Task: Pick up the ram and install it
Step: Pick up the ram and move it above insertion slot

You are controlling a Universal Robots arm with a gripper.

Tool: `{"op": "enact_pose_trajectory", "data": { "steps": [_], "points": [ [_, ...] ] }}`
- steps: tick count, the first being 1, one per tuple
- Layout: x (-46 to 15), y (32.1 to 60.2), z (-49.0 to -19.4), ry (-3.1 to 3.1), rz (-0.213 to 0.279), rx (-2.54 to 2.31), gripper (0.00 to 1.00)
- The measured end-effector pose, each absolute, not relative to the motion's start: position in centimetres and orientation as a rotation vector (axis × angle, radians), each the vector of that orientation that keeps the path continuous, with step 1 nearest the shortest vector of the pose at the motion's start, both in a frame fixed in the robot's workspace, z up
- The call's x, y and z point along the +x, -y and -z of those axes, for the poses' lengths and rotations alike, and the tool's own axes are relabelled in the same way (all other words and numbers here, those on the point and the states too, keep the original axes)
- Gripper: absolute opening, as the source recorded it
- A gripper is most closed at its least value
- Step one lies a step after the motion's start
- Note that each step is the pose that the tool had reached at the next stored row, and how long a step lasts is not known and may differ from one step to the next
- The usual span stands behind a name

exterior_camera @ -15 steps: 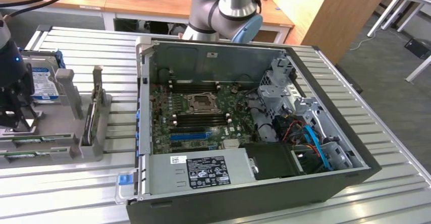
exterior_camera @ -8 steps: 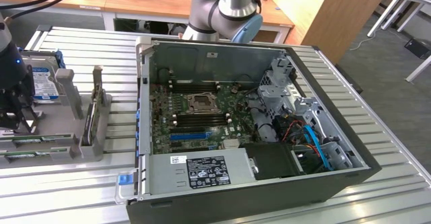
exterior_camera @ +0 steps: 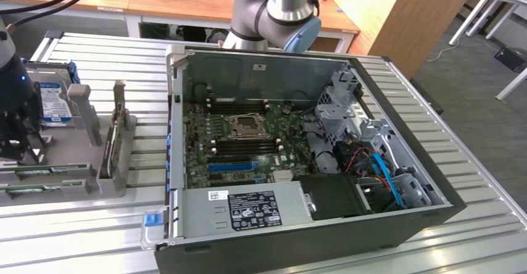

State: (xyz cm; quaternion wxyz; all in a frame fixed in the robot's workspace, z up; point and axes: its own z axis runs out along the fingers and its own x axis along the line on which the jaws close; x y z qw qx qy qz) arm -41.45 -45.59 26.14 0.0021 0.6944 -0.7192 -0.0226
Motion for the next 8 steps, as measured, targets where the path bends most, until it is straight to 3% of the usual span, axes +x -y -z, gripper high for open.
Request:
{"op": "enact_pose_trajectory", "data": {
  "steps": [8],
  "points": [
    [-41.48, 45.59, -25.76, 2.256, 0.071, 2.179, 0.35]
  ]
}}
